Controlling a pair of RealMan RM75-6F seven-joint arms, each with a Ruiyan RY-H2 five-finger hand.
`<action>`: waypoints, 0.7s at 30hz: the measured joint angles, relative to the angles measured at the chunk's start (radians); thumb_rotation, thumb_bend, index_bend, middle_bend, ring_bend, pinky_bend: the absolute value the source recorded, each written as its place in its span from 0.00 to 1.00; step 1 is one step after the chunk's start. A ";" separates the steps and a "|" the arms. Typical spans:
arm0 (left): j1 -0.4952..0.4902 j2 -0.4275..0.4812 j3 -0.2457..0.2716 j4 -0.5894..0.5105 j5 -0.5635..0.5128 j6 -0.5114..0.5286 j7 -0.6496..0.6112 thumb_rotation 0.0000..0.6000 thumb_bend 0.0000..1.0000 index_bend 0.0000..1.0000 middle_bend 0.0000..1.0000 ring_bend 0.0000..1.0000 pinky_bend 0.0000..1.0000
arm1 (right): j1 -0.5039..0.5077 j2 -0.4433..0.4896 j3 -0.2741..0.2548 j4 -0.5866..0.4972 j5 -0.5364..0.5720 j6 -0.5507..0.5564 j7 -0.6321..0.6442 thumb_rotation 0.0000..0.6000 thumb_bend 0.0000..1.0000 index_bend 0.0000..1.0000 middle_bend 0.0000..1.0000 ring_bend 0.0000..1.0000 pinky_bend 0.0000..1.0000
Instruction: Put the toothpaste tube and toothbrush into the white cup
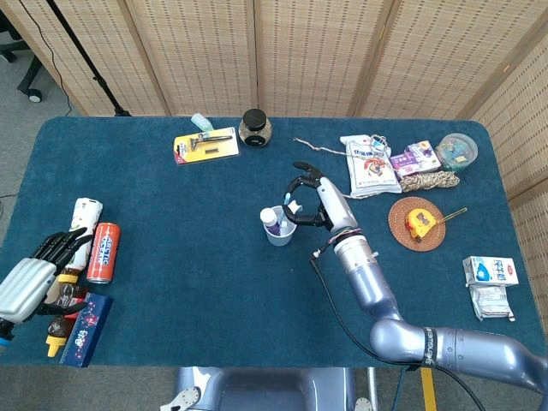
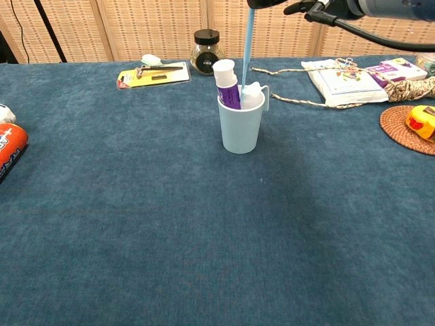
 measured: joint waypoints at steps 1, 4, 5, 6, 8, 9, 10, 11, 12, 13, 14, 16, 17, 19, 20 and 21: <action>0.000 0.000 0.000 0.000 0.000 0.000 0.000 1.00 0.09 0.00 0.00 0.00 0.00 | -0.001 -0.002 -0.001 0.002 -0.001 -0.001 0.002 1.00 0.47 0.58 0.12 0.00 0.00; 0.000 0.000 0.000 0.000 0.000 0.000 0.002 1.00 0.09 0.00 0.00 0.00 0.00 | -0.004 -0.007 -0.004 0.007 -0.007 -0.002 0.007 1.00 0.47 0.58 0.12 0.00 0.00; 0.000 0.000 0.000 -0.001 0.000 0.000 0.003 1.00 0.09 0.00 0.00 0.00 0.00 | -0.005 -0.008 -0.005 0.008 -0.009 -0.003 0.007 1.00 0.47 0.58 0.12 0.00 0.00; 0.000 0.000 0.000 -0.001 0.000 -0.001 0.004 1.00 0.09 0.00 0.00 0.00 0.00 | -0.006 -0.011 -0.009 0.011 -0.012 -0.005 0.008 1.00 0.47 0.58 0.12 0.00 0.00; 0.000 -0.001 0.000 -0.002 -0.001 -0.002 0.006 1.00 0.09 0.00 0.00 0.00 0.00 | -0.008 -0.014 -0.017 0.016 -0.019 -0.009 0.008 1.00 0.47 0.57 0.12 0.00 0.00; 0.000 -0.001 0.000 -0.002 -0.002 -0.002 0.007 1.00 0.09 0.00 0.00 0.00 0.00 | -0.010 -0.016 -0.024 0.020 -0.028 -0.013 0.008 1.00 0.47 0.56 0.11 0.00 0.00; -0.001 -0.001 0.000 -0.003 -0.002 -0.003 0.009 1.00 0.09 0.00 0.00 0.00 0.00 | -0.011 -0.018 -0.029 0.023 -0.035 -0.017 0.008 1.00 0.47 0.55 0.11 0.00 0.00; -0.001 -0.002 0.000 -0.003 -0.003 -0.004 0.011 1.00 0.09 0.00 0.00 0.00 0.00 | -0.012 -0.020 -0.035 0.028 -0.043 -0.019 0.007 1.00 0.47 0.53 0.11 0.00 0.00; -0.001 -0.002 0.000 -0.004 -0.003 -0.005 0.012 1.00 0.09 0.00 0.00 0.00 0.00 | -0.014 -0.023 -0.042 0.035 -0.055 -0.021 0.007 1.00 0.47 0.52 0.11 0.00 0.00; -0.001 -0.002 0.000 -0.004 -0.003 -0.005 0.013 1.00 0.09 0.00 0.00 0.00 0.00 | -0.016 -0.026 -0.047 0.041 -0.063 -0.024 0.007 1.00 0.47 0.52 0.11 0.00 0.00; -0.001 -0.002 0.000 -0.005 -0.004 -0.006 0.014 1.00 0.09 0.00 0.00 0.00 0.00 | -0.018 -0.029 -0.051 0.046 -0.069 -0.026 0.008 1.00 0.47 0.52 0.11 0.00 0.00; -0.002 -0.003 0.000 -0.006 -0.006 -0.008 0.017 1.00 0.09 0.00 0.00 0.00 0.00 | -0.021 -0.033 -0.060 0.057 -0.078 -0.031 0.008 1.00 0.47 0.51 0.11 0.00 0.00; -0.002 -0.003 0.000 -0.006 -0.007 -0.009 0.019 1.00 0.09 0.00 0.00 0.00 0.00 | -0.022 -0.035 -0.064 0.063 -0.081 -0.034 0.008 1.00 0.47 0.50 0.10 0.00 0.00; -0.002 -0.004 0.000 -0.008 -0.008 -0.010 0.022 1.00 0.09 0.00 0.00 0.00 0.00 | -0.027 -0.040 -0.073 0.076 -0.091 -0.040 0.010 1.00 0.47 0.47 0.10 0.00 0.00; -0.002 -0.004 0.000 -0.008 -0.008 -0.011 0.024 1.00 0.09 0.00 0.00 0.00 0.00 | -0.029 -0.041 -0.076 0.080 -0.097 -0.044 0.013 1.00 0.47 0.45 0.09 0.00 0.00; -0.002 -0.004 0.000 -0.009 -0.008 -0.011 0.026 1.00 0.09 0.00 0.00 0.00 0.00 | -0.033 -0.043 -0.079 0.084 -0.107 -0.049 0.018 1.00 0.47 0.42 0.09 0.00 0.00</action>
